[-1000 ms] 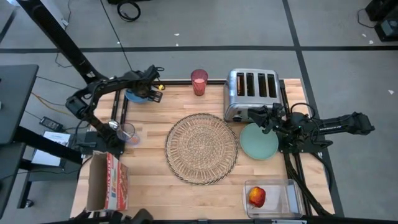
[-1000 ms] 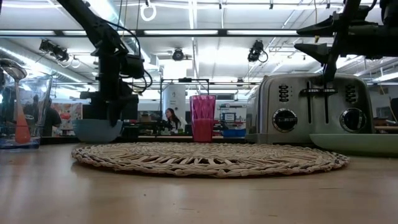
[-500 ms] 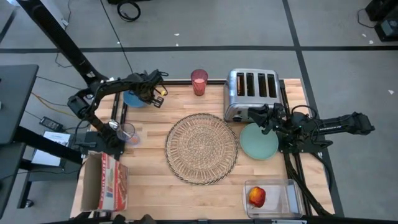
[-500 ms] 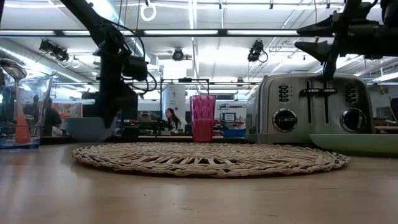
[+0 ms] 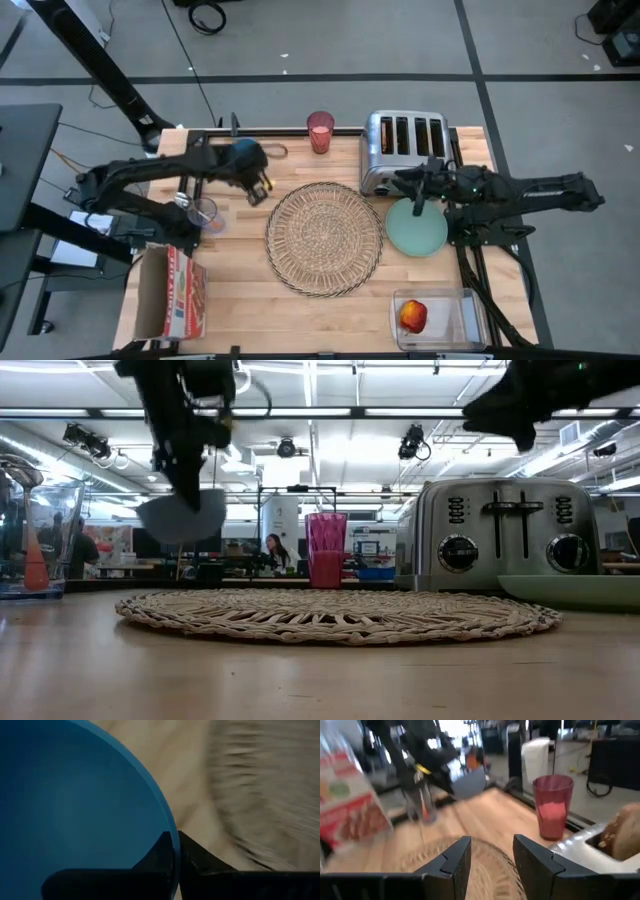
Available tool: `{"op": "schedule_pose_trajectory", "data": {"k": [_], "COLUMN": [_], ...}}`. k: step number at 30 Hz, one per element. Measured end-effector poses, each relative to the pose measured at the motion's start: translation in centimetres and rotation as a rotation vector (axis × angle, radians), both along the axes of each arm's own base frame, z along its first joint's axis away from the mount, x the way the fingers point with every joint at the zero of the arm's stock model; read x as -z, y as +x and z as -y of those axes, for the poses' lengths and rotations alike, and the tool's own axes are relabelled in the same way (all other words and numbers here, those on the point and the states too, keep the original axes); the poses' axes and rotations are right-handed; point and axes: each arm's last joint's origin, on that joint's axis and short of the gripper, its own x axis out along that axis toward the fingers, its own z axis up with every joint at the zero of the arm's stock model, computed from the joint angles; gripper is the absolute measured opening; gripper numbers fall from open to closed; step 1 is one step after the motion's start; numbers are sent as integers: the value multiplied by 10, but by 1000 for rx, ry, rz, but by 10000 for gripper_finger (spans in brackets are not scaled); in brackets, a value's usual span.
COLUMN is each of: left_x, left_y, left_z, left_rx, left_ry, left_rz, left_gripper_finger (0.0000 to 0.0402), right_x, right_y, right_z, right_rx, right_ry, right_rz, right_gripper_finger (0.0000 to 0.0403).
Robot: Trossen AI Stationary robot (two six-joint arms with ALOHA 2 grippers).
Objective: Arrange a breakfast setting
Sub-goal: Put the blue bowl on the placemat
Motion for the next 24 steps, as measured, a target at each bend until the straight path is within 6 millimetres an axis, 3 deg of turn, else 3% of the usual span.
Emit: {"op": "schedule_pose_trajectory", "data": {"k": [6,11,17,24], "left_x": [-11,-15,-4,23], "left_y": [31,64,102,142], "left_z": [55,82,91,96], "left_rx": [358,470,561,666], "left_ry": [88,145,166,123], "left_rz": [190,432,459,342], "left_gripper_finger": [11,11,11,11], "right_x": [-32,-40,-20,9], "right_y": [11,30,49,61], "right_z": [-13,-34,-64,-92], "right_rx": [-105,-210,-303,-222], "right_ry": [-27,-25,97,311], "right_rz": [-280,-485,-687,-832], "right_gripper_finger": [154,154,154,154]}}
